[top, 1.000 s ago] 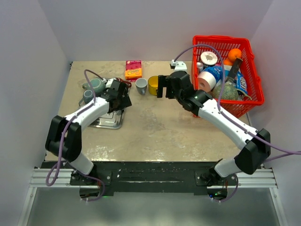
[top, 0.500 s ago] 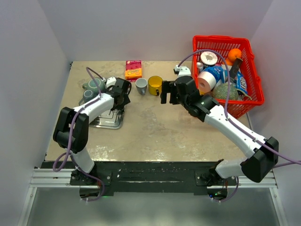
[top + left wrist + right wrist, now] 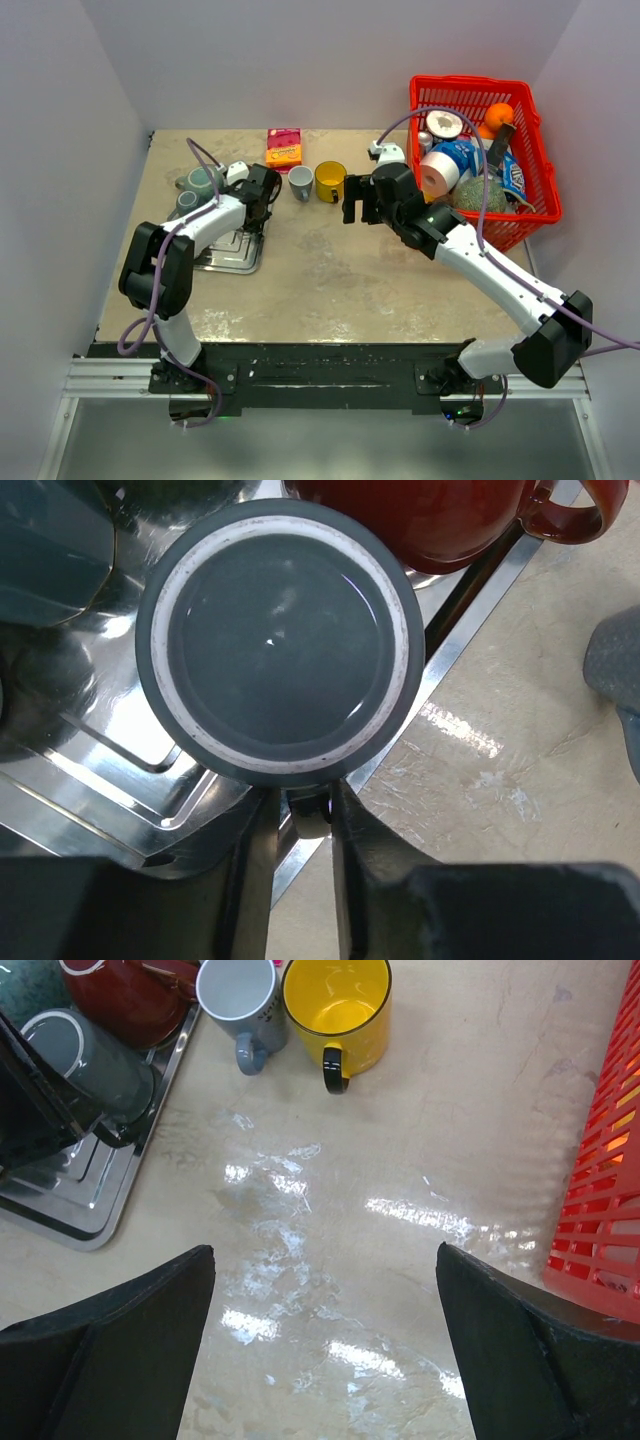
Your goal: Turn the mug right side up
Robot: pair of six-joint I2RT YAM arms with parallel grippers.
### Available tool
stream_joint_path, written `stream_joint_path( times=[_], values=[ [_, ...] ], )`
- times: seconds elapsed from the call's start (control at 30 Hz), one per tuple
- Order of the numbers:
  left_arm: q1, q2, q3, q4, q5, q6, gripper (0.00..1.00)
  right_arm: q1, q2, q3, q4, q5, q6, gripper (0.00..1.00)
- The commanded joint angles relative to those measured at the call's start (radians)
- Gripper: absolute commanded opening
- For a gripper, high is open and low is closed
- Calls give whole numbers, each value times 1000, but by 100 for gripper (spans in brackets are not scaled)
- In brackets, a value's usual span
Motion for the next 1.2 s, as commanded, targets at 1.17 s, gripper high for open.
stream_joint_path(
  times=[1.17],
  values=[
    [9, -541, -94, 313, 649, 57, 0, -6, -53, -130, 325, -529, 317, 95]
  ],
)
